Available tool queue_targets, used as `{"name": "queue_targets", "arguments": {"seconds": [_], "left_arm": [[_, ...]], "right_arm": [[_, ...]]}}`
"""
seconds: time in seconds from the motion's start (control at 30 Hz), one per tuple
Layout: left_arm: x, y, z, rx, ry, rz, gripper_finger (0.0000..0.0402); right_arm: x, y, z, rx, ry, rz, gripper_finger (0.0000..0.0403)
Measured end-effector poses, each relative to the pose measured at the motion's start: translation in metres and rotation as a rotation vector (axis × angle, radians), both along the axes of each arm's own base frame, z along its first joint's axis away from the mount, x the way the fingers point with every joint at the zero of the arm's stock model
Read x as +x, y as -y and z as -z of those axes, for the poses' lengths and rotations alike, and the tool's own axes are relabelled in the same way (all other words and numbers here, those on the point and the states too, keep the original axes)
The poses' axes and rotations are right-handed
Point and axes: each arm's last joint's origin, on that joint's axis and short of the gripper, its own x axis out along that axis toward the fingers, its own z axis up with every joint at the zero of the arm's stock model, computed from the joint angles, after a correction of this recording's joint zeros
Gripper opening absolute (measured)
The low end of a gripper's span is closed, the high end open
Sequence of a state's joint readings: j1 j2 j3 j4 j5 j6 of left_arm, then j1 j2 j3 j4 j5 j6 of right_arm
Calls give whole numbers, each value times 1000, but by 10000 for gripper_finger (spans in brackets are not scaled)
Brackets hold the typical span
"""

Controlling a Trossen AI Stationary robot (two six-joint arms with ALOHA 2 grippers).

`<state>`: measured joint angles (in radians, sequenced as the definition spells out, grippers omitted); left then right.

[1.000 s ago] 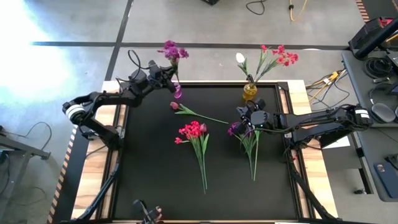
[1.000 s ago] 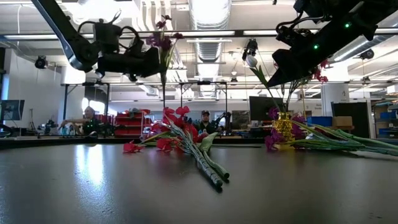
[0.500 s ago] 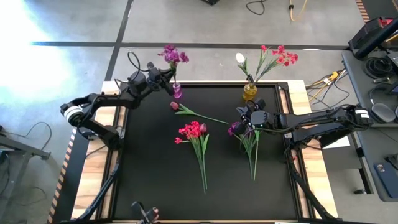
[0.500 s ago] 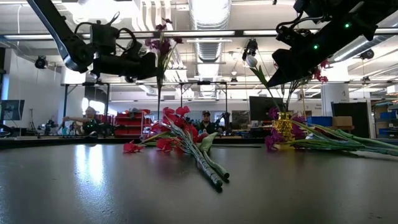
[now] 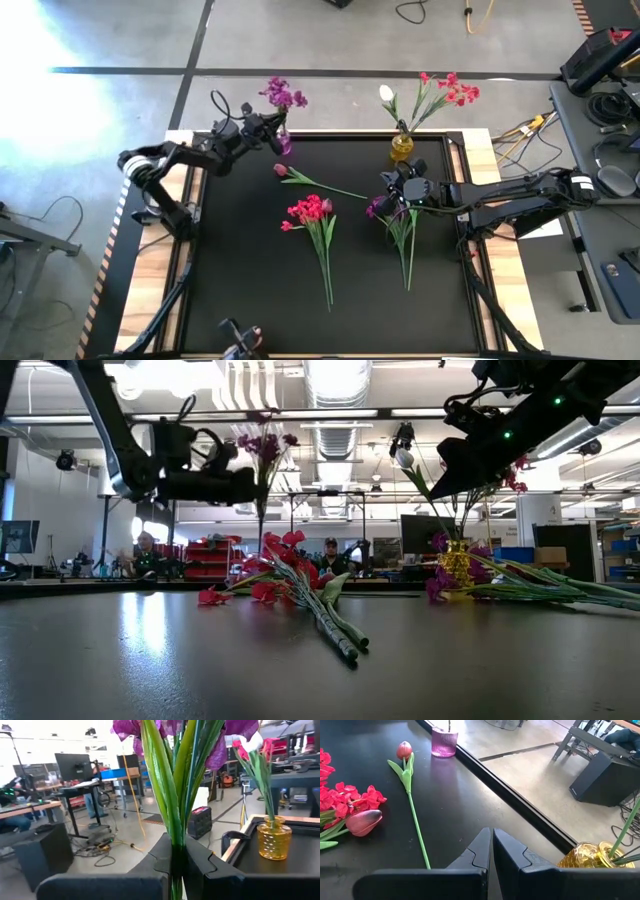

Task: Sort flowers into vase by color
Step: Put the left bouquet of purple flowers into the purple vase

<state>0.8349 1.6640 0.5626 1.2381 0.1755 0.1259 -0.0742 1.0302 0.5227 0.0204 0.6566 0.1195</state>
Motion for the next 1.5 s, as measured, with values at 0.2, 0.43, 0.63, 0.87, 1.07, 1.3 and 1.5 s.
{"name": "queue_targets", "arguments": {"seconds": [0.2, 0.43, 0.63, 0.87, 1.07, 1.3, 1.5], "left_arm": [[5, -7, 15, -31, 12, 7, 2], [3, -9, 15, -64, 44, -73, 15], [3, -10, 17, -87, 39, -102, 49], [3, -10, 17, -95, 31, -102, 96], [2, -9, 16, -116, 11, -103, 129], [0, -7, 16, -159, -42, -106, 141], [-2, -5, 13, -180, -85, -110, 142]], "right_arm": [[0, 0, 0, 0, 0, -1, 12], [0, 0, 0, -3, -2, -2, 12], [0, 0, -1, -3, 5, -3, 12], [1, 0, -1, -4, 8, -4, 12], [1, 0, -1, -5, 7, -5, 12], [1, 0, -2, -5, 8, -5, 12], [2, 0, -4, -8, 9, -8, 12]]}}
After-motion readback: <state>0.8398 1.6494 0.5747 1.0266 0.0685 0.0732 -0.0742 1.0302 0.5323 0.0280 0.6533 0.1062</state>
